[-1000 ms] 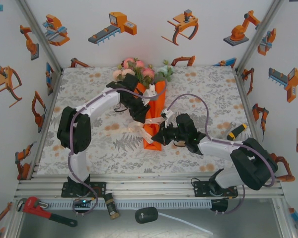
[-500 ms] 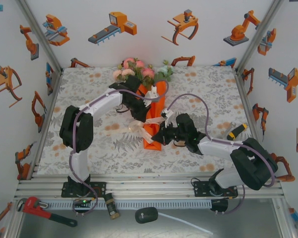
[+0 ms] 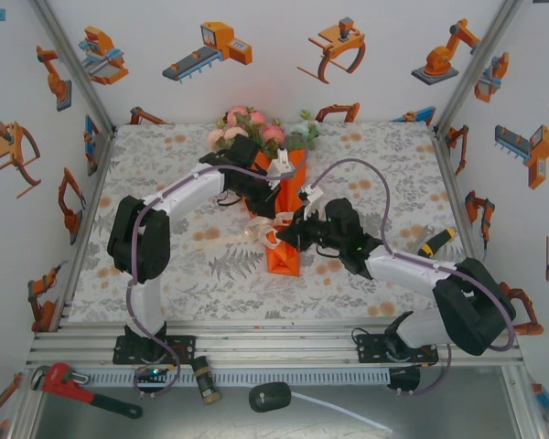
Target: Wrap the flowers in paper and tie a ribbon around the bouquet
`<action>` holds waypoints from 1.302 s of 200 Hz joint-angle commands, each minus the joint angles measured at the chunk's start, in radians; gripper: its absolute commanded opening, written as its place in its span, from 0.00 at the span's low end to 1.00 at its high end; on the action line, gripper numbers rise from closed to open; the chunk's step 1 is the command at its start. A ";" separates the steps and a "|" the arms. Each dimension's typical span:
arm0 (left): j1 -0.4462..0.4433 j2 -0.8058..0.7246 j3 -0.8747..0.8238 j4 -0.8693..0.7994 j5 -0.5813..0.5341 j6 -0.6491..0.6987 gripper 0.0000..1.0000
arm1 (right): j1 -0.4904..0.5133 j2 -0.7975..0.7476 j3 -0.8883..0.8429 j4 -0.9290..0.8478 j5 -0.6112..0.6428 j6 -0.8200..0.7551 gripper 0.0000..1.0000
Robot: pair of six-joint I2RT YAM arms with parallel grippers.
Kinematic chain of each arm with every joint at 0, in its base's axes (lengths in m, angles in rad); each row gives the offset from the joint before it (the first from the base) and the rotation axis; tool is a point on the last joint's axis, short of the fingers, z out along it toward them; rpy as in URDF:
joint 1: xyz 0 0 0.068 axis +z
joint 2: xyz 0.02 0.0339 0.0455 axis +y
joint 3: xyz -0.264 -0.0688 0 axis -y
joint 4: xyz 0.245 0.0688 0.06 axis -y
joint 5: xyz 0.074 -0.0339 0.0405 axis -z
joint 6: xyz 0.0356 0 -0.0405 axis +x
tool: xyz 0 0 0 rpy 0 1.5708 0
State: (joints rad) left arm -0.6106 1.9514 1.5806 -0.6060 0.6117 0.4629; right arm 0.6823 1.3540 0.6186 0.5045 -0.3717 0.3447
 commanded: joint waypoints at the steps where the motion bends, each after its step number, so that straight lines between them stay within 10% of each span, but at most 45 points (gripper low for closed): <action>1: -0.006 -0.035 -0.010 0.028 0.027 -0.054 0.10 | -0.007 0.020 0.058 -0.017 0.119 -0.046 0.00; 32: -0.007 -0.040 -0.013 0.039 0.019 -0.081 0.25 | -0.013 0.063 0.091 -0.034 0.189 -0.095 0.00; 77: -0.003 -0.039 -0.016 0.033 0.021 -0.096 0.10 | -0.015 0.137 0.100 -0.006 0.144 -0.078 0.00; 260: 0.070 -0.042 -0.068 0.020 0.091 -0.112 0.22 | -0.009 0.115 -0.026 0.005 -0.098 -0.040 0.00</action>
State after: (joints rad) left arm -0.5659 1.9408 1.5173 -0.5724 0.6563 0.3466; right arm 0.6708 1.4780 0.6006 0.4866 -0.4545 0.2928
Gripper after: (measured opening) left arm 0.209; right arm 0.003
